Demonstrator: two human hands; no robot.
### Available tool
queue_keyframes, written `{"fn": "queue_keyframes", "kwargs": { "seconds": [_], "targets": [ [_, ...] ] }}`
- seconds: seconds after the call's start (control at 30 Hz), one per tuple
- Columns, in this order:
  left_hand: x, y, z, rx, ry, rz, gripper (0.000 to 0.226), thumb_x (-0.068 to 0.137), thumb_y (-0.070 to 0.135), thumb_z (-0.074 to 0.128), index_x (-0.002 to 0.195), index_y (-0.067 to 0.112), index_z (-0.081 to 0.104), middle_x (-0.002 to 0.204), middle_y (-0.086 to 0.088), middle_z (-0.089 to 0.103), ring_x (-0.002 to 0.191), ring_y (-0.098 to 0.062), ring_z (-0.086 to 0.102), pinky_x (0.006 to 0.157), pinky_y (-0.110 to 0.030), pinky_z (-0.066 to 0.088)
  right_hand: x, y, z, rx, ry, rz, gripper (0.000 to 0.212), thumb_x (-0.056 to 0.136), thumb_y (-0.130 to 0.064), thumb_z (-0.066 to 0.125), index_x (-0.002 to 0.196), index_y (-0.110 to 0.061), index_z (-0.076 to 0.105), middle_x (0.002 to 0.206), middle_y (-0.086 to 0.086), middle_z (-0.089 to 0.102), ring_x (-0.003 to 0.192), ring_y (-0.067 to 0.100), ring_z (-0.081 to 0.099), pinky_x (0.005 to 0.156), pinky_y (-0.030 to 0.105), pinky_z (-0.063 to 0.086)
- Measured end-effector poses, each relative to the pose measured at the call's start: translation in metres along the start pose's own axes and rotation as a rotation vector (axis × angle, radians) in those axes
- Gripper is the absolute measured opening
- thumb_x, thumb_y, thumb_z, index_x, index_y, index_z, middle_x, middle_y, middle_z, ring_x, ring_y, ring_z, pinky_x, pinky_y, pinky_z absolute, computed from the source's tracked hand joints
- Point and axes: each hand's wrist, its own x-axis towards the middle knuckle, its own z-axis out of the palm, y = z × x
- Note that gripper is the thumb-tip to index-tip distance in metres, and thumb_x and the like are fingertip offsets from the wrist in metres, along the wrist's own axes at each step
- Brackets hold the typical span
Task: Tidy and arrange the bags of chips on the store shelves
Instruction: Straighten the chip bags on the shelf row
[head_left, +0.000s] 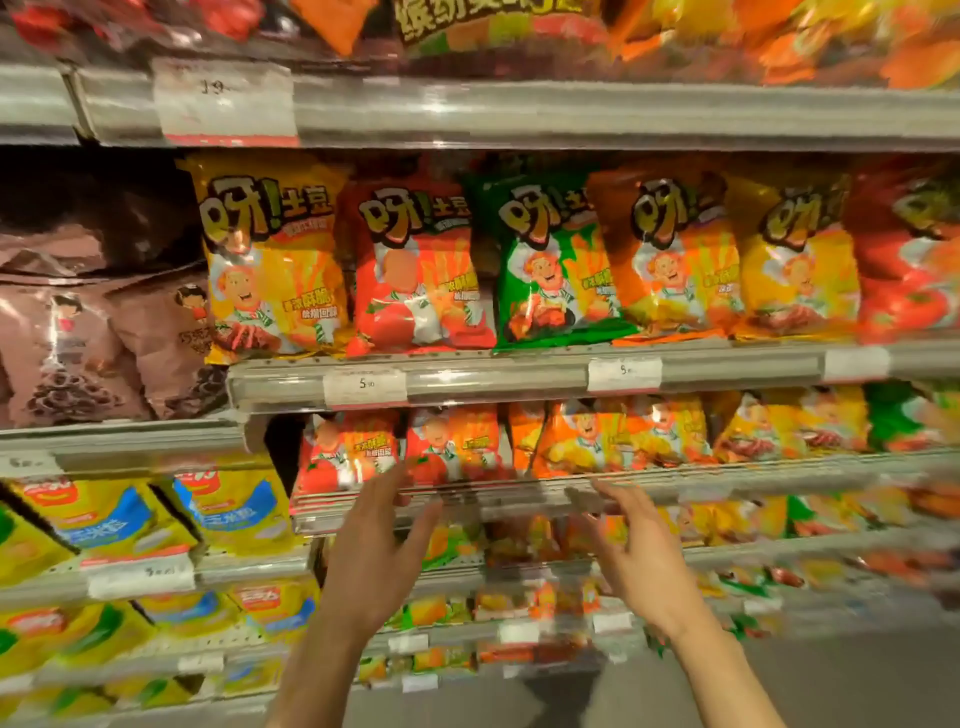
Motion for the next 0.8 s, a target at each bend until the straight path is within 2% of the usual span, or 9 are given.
{"fn": "queue_keyframes", "kwargs": {
  "seconds": [0.1, 0.2, 0.27, 0.33, 0.47, 0.53, 0.6, 0.73, 0.8],
  "targets": [
    [0.002, 0.043, 0.036, -0.028, 0.062, 0.005, 0.048, 0.091, 0.043, 0.062, 0.136, 0.031, 0.051, 0.125, 0.015, 0.057, 0.109, -0.009, 0.06, 0.092, -0.034, 0.051, 0.018, 0.033, -0.037, 0.089, 0.036, -0.027, 0.036, 0.088, -0.023, 0.073, 0.12, -0.031, 0.062, 0.108, -0.016, 0.061, 0.1, 0.011, 0.064, 0.085, 0.028, 0.049],
    [0.01, 0.079, 0.06, 0.081, 0.093, 0.08, 0.048, 0.091, 0.047, 0.061, 0.135, 0.029, 0.053, 0.119, 0.018, 0.056, 0.103, 0.0, 0.057, 0.089, -0.022, 0.047, 0.034, 0.061, -0.073, 0.074, 0.064, -0.068, 0.034, 0.09, -0.028, 0.07, 0.123, -0.026, 0.061, 0.111, -0.011, 0.061, 0.099, 0.011, 0.061, 0.087, 0.031, 0.049],
    [0.02, 0.101, 0.068, 0.119, 0.094, 0.033, 0.049, 0.091, 0.047, 0.06, 0.136, 0.031, 0.051, 0.127, 0.018, 0.054, 0.114, -0.002, 0.052, 0.099, -0.026, 0.043, 0.048, 0.074, -0.095, 0.016, 0.059, -0.093, 0.034, 0.093, -0.033, 0.066, 0.126, -0.027, 0.059, 0.114, -0.013, 0.055, 0.102, 0.007, 0.055, 0.089, 0.026, 0.041],
    [0.03, 0.119, 0.072, 0.156, 0.092, 0.058, 0.046, 0.094, 0.048, 0.057, 0.136, 0.031, 0.051, 0.131, 0.016, 0.053, 0.121, -0.006, 0.05, 0.102, -0.028, 0.041, 0.063, 0.078, -0.113, -0.008, 0.049, -0.113, 0.032, 0.094, -0.036, 0.062, 0.126, -0.029, 0.058, 0.111, -0.015, 0.053, 0.1, 0.006, 0.055, 0.086, 0.023, 0.039],
    [0.055, 0.152, 0.078, 0.239, 0.062, 0.222, 0.042, 0.095, 0.043, 0.054, 0.132, 0.025, 0.055, 0.123, 0.01, 0.059, 0.115, -0.008, 0.053, 0.093, -0.022, 0.04, 0.092, 0.076, -0.137, -0.056, 0.09, -0.231, 0.028, 0.094, -0.031, 0.065, 0.119, -0.021, 0.065, 0.105, -0.005, 0.062, 0.093, 0.015, 0.062, 0.076, 0.024, 0.043],
    [0.074, 0.161, 0.081, 0.285, 0.053, 0.294, 0.037, 0.095, 0.037, 0.058, 0.129, 0.022, 0.058, 0.118, 0.005, 0.06, 0.112, -0.013, 0.054, 0.092, -0.026, 0.042, 0.105, 0.064, -0.141, -0.082, 0.162, -0.317, 0.022, 0.09, -0.022, 0.069, 0.111, -0.017, 0.069, 0.1, 0.0, 0.066, 0.088, 0.02, 0.064, 0.073, 0.025, 0.044],
    [0.092, 0.164, 0.086, 0.344, 0.03, 0.372, 0.032, 0.094, 0.034, 0.061, 0.124, 0.023, 0.059, 0.111, 0.005, 0.059, 0.106, -0.017, 0.056, 0.088, -0.034, 0.048, 0.115, 0.048, -0.141, -0.084, 0.238, -0.383, 0.016, 0.085, -0.014, 0.071, 0.101, -0.019, 0.071, 0.091, -0.002, 0.065, 0.081, 0.02, 0.063, 0.07, 0.027, 0.047],
    [0.115, 0.162, 0.094, 0.438, 0.001, 0.471, 0.028, 0.093, 0.034, 0.062, 0.119, 0.024, 0.059, 0.101, 0.005, 0.055, 0.097, -0.02, 0.056, 0.072, -0.037, 0.051, 0.138, 0.021, -0.136, -0.158, 0.098, -0.415, 0.011, 0.092, -0.023, 0.061, 0.102, -0.025, 0.066, 0.086, -0.011, 0.052, 0.084, 0.014, 0.054, 0.068, 0.03, 0.039],
    [0.119, 0.158, 0.094, 0.426, 0.007, 0.496, 0.028, 0.093, 0.034, 0.063, 0.118, 0.023, 0.06, 0.099, 0.006, 0.055, 0.094, -0.018, 0.057, 0.07, -0.036, 0.05, 0.146, 0.015, -0.133, -0.185, 0.068, -0.423, 0.012, 0.094, -0.028, 0.059, 0.104, -0.026, 0.065, 0.087, -0.012, 0.05, 0.084, 0.014, 0.054, 0.069, 0.033, 0.042]
  ]
}}
